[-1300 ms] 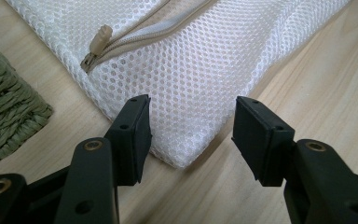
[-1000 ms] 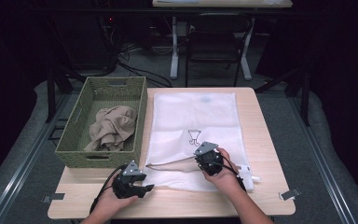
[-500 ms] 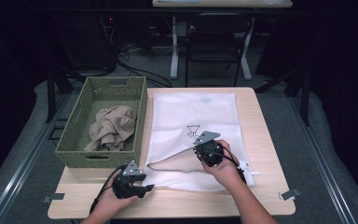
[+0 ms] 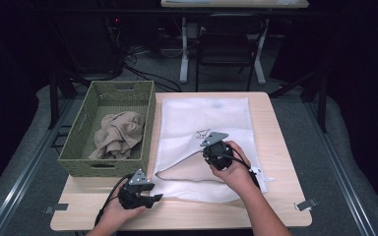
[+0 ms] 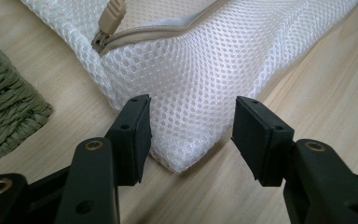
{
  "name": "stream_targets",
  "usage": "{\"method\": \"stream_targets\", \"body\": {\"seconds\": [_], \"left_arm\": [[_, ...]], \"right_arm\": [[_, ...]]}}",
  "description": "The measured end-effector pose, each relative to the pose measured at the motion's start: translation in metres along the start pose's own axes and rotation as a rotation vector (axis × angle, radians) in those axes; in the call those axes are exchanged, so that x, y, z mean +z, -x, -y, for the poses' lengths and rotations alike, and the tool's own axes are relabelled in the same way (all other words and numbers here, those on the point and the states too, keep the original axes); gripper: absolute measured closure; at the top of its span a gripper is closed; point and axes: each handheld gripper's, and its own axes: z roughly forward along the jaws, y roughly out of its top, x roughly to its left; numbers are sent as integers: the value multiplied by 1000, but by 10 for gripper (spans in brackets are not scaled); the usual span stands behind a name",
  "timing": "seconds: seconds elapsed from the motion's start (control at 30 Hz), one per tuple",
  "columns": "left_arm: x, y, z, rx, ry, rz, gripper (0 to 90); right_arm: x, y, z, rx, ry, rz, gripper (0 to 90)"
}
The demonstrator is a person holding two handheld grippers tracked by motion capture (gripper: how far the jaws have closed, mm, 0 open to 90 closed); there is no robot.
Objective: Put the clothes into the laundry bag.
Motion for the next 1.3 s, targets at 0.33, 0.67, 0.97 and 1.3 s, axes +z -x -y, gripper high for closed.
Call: {"method": "stream_targets", "body": {"seconds": [0.33, 0.67, 0.97, 1.3], "left_arm": [[0, 0, 1, 10, 6, -4, 474], [0, 0, 2, 9, 13, -1, 478], [-2, -2, 2, -4, 22, -1, 500], [-19, -7, 1, -49, 61, 4, 511]], "right_arm": [[-4, 4, -24, -19, 10, -41, 874], [-8, -1, -41, -87, 5, -48, 875], [-7, -1, -32, -78, 6, -67, 875], [-9, -1, -31, -80, 15, -87, 875]]}}
